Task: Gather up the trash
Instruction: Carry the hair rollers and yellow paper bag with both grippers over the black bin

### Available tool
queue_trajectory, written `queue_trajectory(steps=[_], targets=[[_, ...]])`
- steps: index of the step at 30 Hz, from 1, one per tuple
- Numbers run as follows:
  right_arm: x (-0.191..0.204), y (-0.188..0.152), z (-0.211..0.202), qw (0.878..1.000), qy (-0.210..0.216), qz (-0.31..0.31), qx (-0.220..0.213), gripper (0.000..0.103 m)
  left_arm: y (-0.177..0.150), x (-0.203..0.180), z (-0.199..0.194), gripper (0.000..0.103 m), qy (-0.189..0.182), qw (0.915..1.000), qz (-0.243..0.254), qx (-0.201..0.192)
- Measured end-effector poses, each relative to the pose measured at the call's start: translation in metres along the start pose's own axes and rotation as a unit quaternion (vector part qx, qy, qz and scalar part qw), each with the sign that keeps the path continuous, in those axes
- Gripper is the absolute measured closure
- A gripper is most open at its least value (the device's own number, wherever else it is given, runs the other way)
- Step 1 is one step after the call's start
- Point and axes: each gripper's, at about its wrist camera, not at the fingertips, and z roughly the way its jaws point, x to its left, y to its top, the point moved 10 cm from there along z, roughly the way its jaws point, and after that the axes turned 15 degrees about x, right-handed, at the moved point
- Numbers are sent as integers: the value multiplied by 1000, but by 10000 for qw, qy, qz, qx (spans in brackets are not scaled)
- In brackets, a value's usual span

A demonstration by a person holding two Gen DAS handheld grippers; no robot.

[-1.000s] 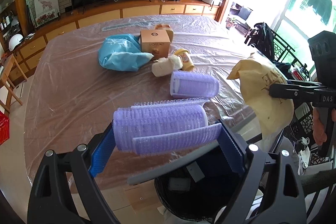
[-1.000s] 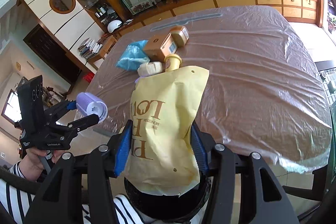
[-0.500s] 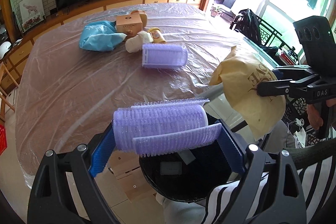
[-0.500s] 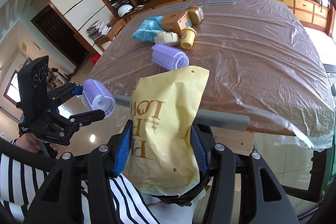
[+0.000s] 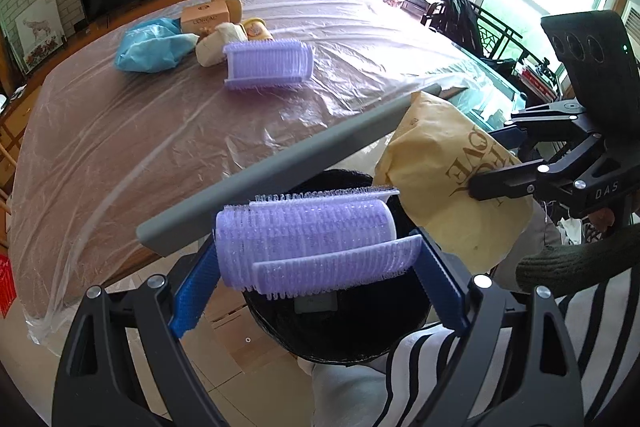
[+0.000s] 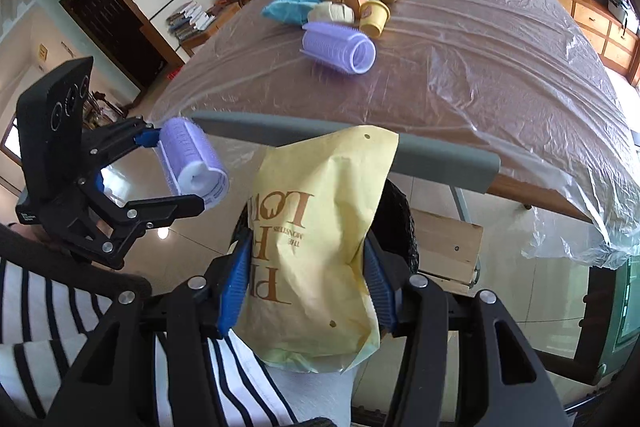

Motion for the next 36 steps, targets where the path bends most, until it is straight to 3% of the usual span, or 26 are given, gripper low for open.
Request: queue_trajectory(steps=[18, 36], targets=[[-8, -9, 50, 9987, -272, 53, 424, 52, -14, -2, 38, 12, 26, 9995, -67, 296], [-7, -5, 67, 9973, -345, -61, 639, 52, -15, 1, 59, 12, 92, 9988, -18, 471]])
